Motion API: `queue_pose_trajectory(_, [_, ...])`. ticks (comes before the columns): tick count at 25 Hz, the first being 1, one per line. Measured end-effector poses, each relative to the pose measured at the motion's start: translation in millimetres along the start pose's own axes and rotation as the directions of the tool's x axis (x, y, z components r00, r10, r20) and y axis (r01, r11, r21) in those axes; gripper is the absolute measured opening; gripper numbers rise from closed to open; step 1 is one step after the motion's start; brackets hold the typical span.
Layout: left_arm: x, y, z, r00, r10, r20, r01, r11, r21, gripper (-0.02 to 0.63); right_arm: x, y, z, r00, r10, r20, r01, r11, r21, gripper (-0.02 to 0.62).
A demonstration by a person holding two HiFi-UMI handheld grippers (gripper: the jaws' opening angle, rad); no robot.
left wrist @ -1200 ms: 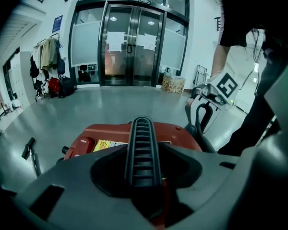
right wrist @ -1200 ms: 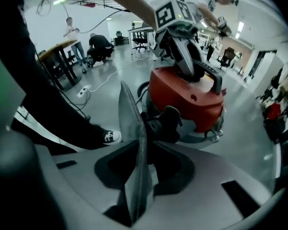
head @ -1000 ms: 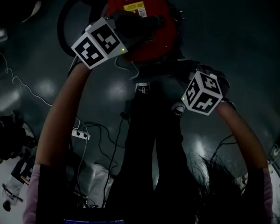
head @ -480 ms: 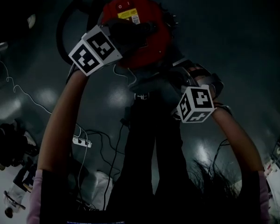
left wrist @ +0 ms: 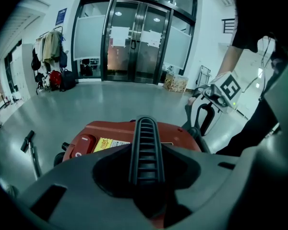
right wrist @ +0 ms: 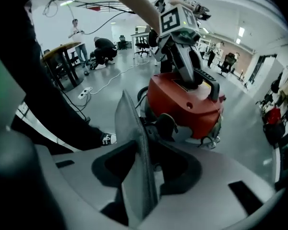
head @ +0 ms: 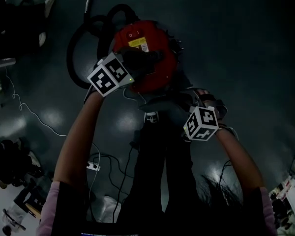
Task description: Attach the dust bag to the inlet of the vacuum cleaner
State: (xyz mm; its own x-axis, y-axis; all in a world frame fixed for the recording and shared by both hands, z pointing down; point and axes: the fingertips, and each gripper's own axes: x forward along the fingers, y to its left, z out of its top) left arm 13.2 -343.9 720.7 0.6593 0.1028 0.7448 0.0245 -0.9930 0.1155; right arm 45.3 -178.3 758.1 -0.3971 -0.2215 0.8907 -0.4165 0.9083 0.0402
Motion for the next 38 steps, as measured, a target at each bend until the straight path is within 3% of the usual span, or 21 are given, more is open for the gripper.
queue_pose_trajectory(2, [1.6, 1.0, 1.9, 1.000, 0.001, 0.003, -0.001, 1.000, 0.002, 0.145, 0.6, 1.9, -9.2, 0.998, 0.061, -0.035, -0.059, 0.997, 0.056, 0.203])
queue_pose_trajectory(8, [1.8, -1.5, 3.0, 1.000, 0.007, 0.017, -0.007, 1.000, 0.015, 0.143, 7.3, 12.8, -27.5, 0.974, 0.197, -0.112, -0.189, 0.979, 0.072, 0.205])
queue_pose_trajectory(9, [2.4, -1.9, 3.5, 1.000, 0.008, 0.019, -0.008, 1.000, 0.016, 0.143, 5.9, 14.1, -27.8, 0.972, 0.206, -0.111, -0.200, 0.978, 0.060, 0.178])
queue_pose_trajectory(11, [3.0, -2.5, 3.6, 1.000, 0.009, 0.021, -0.009, 1.000, 0.019, 0.143, 3.2, 17.9, -27.5, 0.979, 0.171, -0.111, -0.175, 0.984, -0.025, 0.118])
queue_pose_trajectory(13, [2.0, -1.6, 3.2, 1.000, 0.011, 0.019, -0.012, 1.000, 0.022, 0.143, 2.4, 20.7, -26.8, 0.991, 0.086, -0.104, -0.099, 0.987, -0.124, 0.070])
queue_pose_trajectory(18, [3.2, -1.2, 4.4, 1.000, 0.010, 0.024, -0.010, 1.000, 0.021, 0.141, 1.7, 16.0, -30.0, 0.996, -0.031, -0.080, 0.015, 0.981, -0.194, 0.060])
queue_pose_trajectory(20, [2.2, -0.6, 3.2, 0.999, 0.016, 0.027, -0.017, 0.999, 0.027, 0.141, 2.7, 13.9, -29.4, 0.996, -0.079, -0.047, 0.072, 0.989, -0.132, 0.060])
queue_pose_trajectory(23, [0.4, 0.9, -0.2, 1.000, 0.015, 0.027, -0.016, 0.999, 0.028, 0.142, 3.8, 11.8, -30.4, 0.989, -0.147, 0.000, 0.147, 0.986, 0.080, 0.060])
queue_pose_trajectory(24, [1.0, 0.3, 0.3, 1.000, 0.010, 0.028, -0.011, 1.000, 0.026, 0.141, 3.1, 12.0, -32.4, 0.989, -0.151, 0.002, 0.150, 0.984, 0.098, 0.060])
queue_pose_trajectory(25, [2.0, -0.8, 1.3, 0.999, 0.006, 0.032, -0.007, 1.000, 0.025, 0.141, 2.4, 12.4, -34.3, 0.990, -0.141, -0.004, 0.141, 0.987, 0.073, 0.060])
queue_pose_trajectory(29, [2.6, -2.4, 0.9, 0.999, 0.019, 0.038, -0.020, 0.999, 0.036, 0.141, 9.1, 13.8, -30.6, 0.995, -0.039, -0.095, 0.018, 0.977, -0.211, 0.060])
queue_pose_trajectory(30, [2.4, -1.9, -0.4, 0.999, 0.022, 0.035, -0.024, 0.999, 0.038, 0.141, 11.5, 13.4, -27.8, 0.994, -0.002, -0.112, -0.019, 0.983, -0.183, 0.060])
queue_pose_trajectory(31, [2.5, -1.5, -1.2, 0.999, 0.023, 0.033, -0.025, 0.999, 0.038, 0.141, 12.7, 12.5, -25.5, 0.993, 0.038, -0.116, -0.049, 0.995, -0.090, 0.060])
queue_pose_trajectory(33, [3.4, -0.7, -0.6, 0.999, 0.018, 0.032, -0.019, 0.999, 0.032, 0.141, 11.4, 9.7, -25.2, 0.992, 0.098, -0.083, -0.082, 0.980, 0.180, 0.060])
queue_pose_trajectory(34, [3.7, -0.2, 0.2, 0.999, 0.014, 0.032, -0.015, 1.000, 0.027, 0.141, 10.4, 7.7, -27.9, 0.992, 0.114, -0.054, -0.090, 0.942, 0.324, 0.060])
queue_pose_trajectory(36, [4.1, 0.5, 1.7, 0.999, 0.009, 0.034, -0.009, 1.000, 0.021, 0.141, 10.0, 4.2, -34.0, 0.993, 0.118, 0.013, -0.104, 0.820, 0.563, 0.061])
queue_pose_trajectory(38, [4.8, -0.7, 2.1, 0.999, 0.009, 0.034, -0.010, 1.000, 0.021, 0.141, 10.8, 3.2, -38.4, 0.993, 0.097, 0.074, -0.120, 0.699, 0.705, 0.066])
